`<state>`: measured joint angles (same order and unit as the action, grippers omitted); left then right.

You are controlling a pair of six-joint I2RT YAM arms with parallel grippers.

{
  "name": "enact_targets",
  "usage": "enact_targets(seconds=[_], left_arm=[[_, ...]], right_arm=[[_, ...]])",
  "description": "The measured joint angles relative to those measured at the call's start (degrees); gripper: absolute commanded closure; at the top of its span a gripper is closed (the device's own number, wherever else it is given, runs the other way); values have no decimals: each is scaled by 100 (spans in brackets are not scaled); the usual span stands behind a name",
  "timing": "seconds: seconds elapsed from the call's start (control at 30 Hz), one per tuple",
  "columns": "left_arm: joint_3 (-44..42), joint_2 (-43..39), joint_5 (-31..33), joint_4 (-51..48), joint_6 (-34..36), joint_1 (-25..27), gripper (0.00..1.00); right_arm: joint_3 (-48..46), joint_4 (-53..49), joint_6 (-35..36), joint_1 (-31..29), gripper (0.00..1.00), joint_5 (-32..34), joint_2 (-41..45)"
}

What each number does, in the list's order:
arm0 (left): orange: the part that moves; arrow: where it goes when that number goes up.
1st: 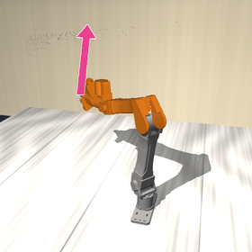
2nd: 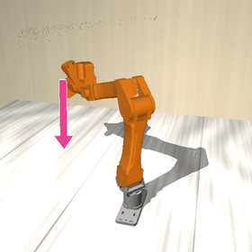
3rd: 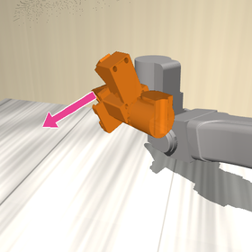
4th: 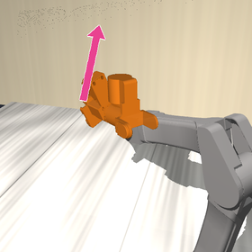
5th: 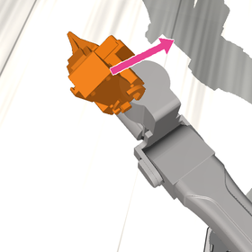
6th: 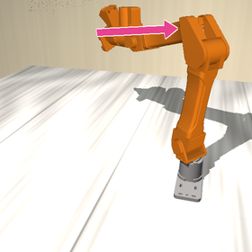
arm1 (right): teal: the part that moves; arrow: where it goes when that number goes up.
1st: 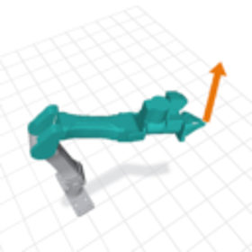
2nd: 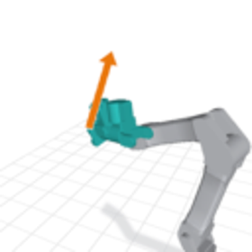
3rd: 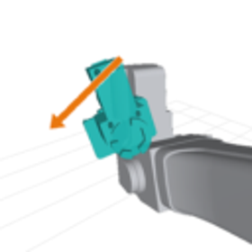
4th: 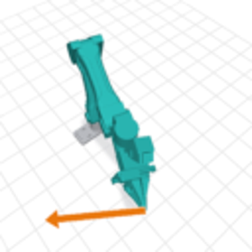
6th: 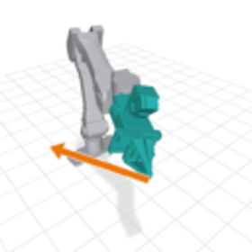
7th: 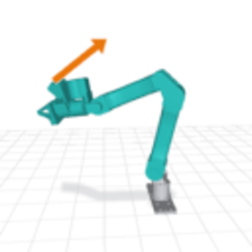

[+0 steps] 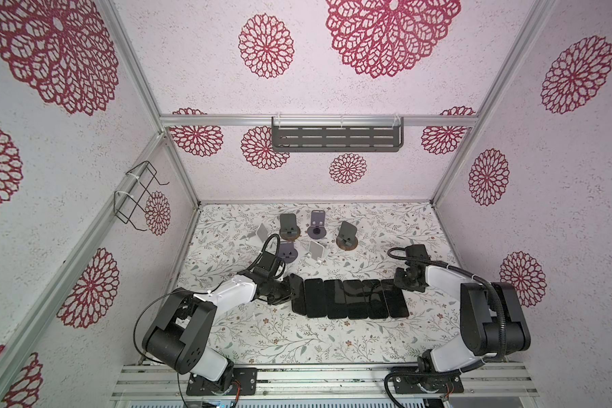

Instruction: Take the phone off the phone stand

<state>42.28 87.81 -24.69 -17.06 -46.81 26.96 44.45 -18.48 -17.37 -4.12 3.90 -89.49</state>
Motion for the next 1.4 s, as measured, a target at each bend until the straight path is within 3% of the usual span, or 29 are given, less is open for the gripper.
enact_targets(seconds=[0.4,1.07,1.2,1.27,1.3,1.4], left_arm=[[0,94,227,-348,162,-28,50],[291,7,649,-975,597,-28,46],[573,-378,1019,-1198,876,-28,38],[765,-669,1392,-1248,1047,-28,24],[846,-804,1574,-1250,1132,-35,18],[1071,-1270,2367,-1220,1355,-50,1]], right_arm=[[0,61,33,20,100,-52,-13],[-11,-144,24,22,100,-94,109],[-17,-498,24,13,88,-125,422],[-15,-566,39,-9,78,-151,721],[-11,-568,66,-13,71,-157,861],[0,-492,116,-22,35,-153,1346]])
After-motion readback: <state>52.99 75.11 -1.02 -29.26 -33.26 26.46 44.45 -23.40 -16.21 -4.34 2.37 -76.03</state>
